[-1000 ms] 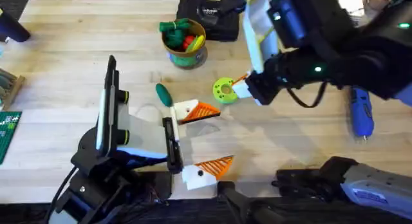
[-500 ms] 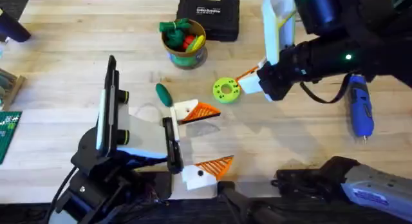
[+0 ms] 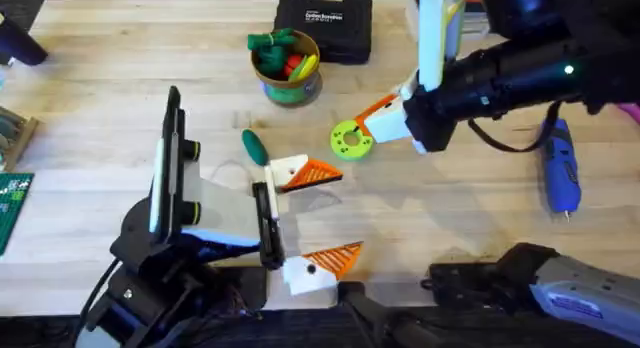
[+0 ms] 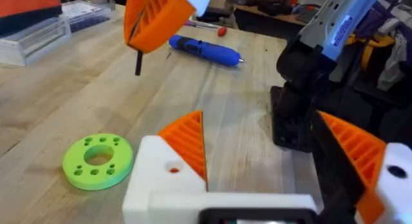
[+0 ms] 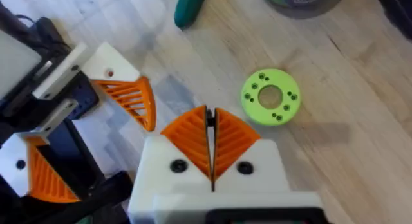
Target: Pick up the gripper from the table and insert it into the empty holder that is missing its gripper. Then pick up a screw, insert it into the mounting hole, and use the screwdriver to tighten it. Finally, clean up the table by picking up the vegetable and placing it into the bucket.
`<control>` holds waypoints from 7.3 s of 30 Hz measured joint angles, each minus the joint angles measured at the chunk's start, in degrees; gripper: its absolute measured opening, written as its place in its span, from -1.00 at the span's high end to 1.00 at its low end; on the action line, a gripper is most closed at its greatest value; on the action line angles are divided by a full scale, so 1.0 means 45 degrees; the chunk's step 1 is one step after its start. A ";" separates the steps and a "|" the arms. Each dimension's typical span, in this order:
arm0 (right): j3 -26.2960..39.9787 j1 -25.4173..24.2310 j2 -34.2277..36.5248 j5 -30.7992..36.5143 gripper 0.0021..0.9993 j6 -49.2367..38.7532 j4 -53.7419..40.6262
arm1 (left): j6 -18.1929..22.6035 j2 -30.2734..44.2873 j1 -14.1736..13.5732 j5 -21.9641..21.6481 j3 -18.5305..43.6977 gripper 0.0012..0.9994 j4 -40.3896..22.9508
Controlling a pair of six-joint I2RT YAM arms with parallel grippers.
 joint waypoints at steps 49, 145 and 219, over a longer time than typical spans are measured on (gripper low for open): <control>0.4298 0.2467 0.3922 -0.1384 0.99 -0.1069 -0.2270 | 0.0000 -0.0005 0.0000 0.0000 0.0000 -0.97 0.0000; 0.4794 0.4044 0.4809 0.0032 0.99 -0.2233 -0.2644 | -0.0403 0.0039 0.0000 0.0230 0.0000 -0.97 -0.0045; 0.4789 0.4545 0.4954 0.0242 0.69 -0.2194 -0.2964 | -0.0151 0.0034 -0.0010 0.0262 0.0000 -0.97 -0.0044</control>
